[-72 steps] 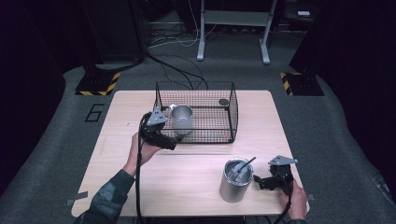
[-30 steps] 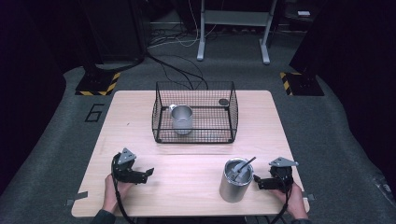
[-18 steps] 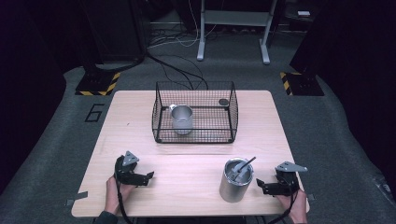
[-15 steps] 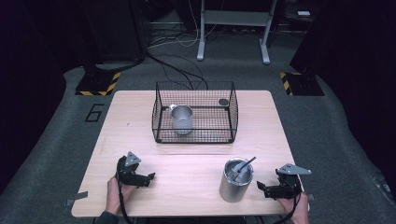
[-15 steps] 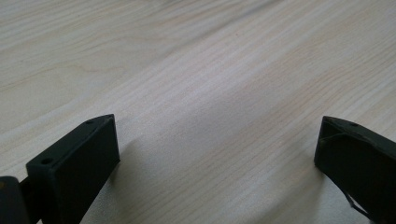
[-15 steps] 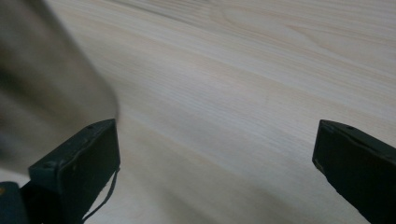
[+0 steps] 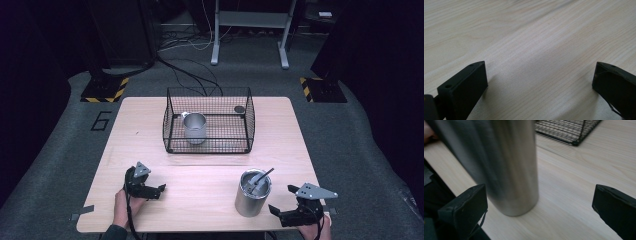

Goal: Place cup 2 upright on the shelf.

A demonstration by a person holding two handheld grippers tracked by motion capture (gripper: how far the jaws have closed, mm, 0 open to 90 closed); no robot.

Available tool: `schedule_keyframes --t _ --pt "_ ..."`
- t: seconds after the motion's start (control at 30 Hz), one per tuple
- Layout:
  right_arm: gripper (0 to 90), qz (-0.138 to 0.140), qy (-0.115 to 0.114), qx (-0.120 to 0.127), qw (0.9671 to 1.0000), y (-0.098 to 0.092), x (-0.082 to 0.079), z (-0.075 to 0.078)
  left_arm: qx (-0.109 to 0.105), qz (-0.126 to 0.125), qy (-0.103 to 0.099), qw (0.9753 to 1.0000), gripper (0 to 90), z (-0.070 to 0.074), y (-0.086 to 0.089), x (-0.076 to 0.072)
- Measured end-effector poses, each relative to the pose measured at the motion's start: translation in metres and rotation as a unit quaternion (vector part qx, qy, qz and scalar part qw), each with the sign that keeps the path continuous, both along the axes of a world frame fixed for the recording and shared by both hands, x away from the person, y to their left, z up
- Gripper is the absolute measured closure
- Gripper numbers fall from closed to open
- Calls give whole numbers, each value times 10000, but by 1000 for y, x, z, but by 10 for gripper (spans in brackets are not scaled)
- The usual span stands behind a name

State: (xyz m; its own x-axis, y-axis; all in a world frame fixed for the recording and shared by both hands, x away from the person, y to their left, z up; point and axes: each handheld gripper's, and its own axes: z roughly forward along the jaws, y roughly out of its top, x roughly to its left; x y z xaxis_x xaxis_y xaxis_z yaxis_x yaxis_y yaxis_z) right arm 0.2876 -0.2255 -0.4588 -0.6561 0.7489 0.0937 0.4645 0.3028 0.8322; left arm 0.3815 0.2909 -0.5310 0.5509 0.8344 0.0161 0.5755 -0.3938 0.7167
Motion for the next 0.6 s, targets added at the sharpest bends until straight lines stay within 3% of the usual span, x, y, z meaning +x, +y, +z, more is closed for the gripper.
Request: schedule_keyframes --t 0.33,0.6 --pt "0 481 -276 100 9984 36 0 16 -18 55 -7 10000 0 0 -1 0" --pt "0 517 -363 89 9980 57 13 19 -20 58 -7 10000 0 0 -1 0"
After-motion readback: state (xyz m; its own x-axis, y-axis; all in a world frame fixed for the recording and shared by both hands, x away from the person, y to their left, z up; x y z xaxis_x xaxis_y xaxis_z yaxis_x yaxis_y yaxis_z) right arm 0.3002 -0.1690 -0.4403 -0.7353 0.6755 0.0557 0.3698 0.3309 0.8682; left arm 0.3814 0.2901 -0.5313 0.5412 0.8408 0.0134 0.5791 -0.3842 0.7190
